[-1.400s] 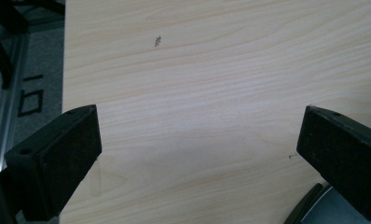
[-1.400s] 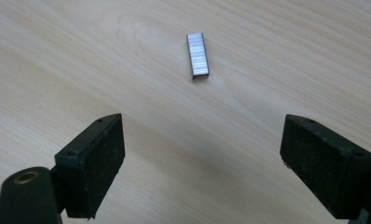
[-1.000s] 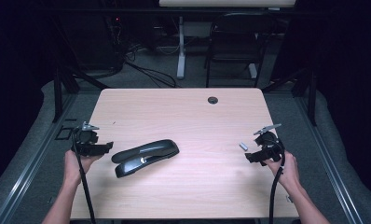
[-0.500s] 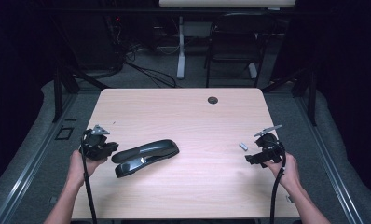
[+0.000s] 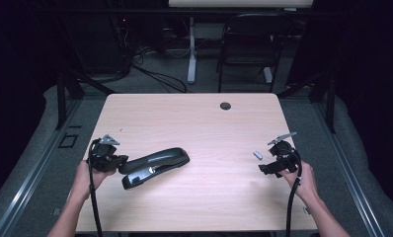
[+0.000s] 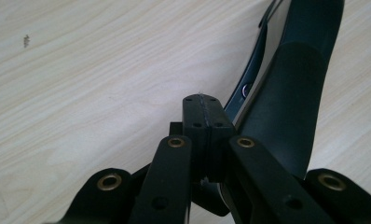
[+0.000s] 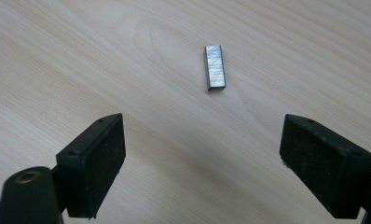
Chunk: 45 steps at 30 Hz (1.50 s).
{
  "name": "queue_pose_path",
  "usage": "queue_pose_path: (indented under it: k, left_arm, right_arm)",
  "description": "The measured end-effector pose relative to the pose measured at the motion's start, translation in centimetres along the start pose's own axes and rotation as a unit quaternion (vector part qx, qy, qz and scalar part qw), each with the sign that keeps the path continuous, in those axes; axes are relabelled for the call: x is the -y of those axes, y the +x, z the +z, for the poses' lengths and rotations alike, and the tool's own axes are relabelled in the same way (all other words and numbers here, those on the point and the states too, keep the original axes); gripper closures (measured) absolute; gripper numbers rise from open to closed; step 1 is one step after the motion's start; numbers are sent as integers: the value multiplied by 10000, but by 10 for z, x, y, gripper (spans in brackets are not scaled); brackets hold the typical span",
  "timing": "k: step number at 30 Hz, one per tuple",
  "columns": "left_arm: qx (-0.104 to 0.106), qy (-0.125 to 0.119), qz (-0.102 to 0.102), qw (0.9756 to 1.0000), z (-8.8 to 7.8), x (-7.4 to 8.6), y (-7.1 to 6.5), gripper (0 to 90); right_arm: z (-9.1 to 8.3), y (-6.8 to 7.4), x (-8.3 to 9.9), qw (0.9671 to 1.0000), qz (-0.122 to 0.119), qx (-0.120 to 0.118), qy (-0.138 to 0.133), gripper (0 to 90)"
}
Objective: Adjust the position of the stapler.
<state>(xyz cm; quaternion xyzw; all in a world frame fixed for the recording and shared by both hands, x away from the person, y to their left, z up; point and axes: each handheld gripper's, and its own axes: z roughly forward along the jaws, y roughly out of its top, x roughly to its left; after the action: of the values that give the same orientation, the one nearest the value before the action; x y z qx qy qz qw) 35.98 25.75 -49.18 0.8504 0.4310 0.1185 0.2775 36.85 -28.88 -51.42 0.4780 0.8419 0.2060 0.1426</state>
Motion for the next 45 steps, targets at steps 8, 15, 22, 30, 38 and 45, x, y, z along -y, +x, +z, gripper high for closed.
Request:
queue_pose_path:
  k: [8, 15, 22, 30, 38, 45]
  left_arm:
    - [264, 307, 208, 9990, 5, -1, -11, 900]
    - [544, 478, 410, 9965, 9, -5, -24, 900]
    - [675, 598, 531, 9945, 14, -7, -35, 900]
    - [935, 508, 585, 9926, 16, -7, -39, 900]
    - [1242, 504, 549, 9895, 19, -8, -45, 900]
    - [1372, 520, 633, 9872, 21, -8, -54, 900]
  right_arm:
    - [-1, 0, -1, 10000, -27, 36, -50, 137]
    - [1, 1, -1, 10000, -74, 1, 30, 138]
    - [1, 1, -1, 10000, -82, 0, 18, 137]
    - [1, 2, -1, 9999, -113, -7, 51, 136]
    - [1, 3, -2, 9998, -164, 5, 65, 136]
    - [1, 4, -1, 9997, -214, 49, 69, 135]
